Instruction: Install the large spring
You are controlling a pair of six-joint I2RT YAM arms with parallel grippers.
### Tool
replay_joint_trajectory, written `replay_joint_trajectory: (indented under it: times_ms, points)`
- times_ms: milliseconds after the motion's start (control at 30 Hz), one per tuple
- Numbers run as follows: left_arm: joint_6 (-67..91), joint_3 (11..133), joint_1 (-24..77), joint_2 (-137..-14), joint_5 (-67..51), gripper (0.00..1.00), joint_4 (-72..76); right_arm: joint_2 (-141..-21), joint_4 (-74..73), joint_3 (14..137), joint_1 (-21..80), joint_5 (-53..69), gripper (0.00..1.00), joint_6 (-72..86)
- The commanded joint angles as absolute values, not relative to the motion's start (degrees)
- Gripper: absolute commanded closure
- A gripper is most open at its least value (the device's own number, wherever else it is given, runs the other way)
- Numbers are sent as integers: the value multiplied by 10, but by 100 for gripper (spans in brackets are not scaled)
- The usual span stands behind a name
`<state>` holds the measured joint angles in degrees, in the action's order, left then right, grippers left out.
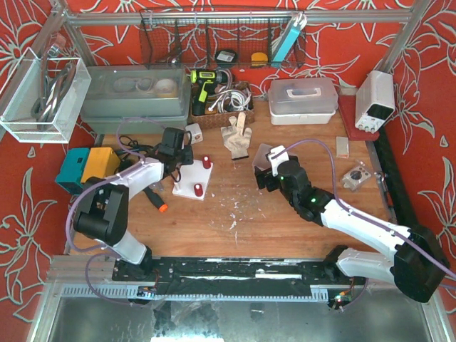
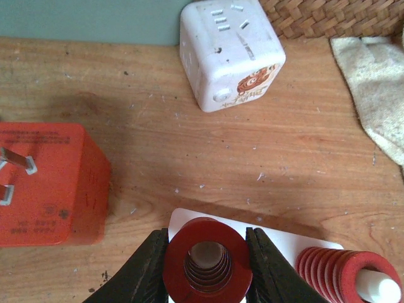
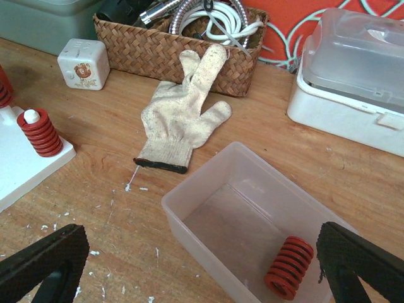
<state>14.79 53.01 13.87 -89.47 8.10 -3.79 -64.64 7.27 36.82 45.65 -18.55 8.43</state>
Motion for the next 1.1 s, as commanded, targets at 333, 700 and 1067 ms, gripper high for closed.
replay_joint_trajectory:
  times_ms: [333,700,1067]
  points:
    - [156,561,141,-878,54,35,-36,-666,22,402,444,-172,1,103]
    - [197,391,222,-687,-14,0,98,-786,-194,554,366,-124,13,198]
    - [190,200,304,-524,-2,0,254,-950,-377,728,346,-204,52,335]
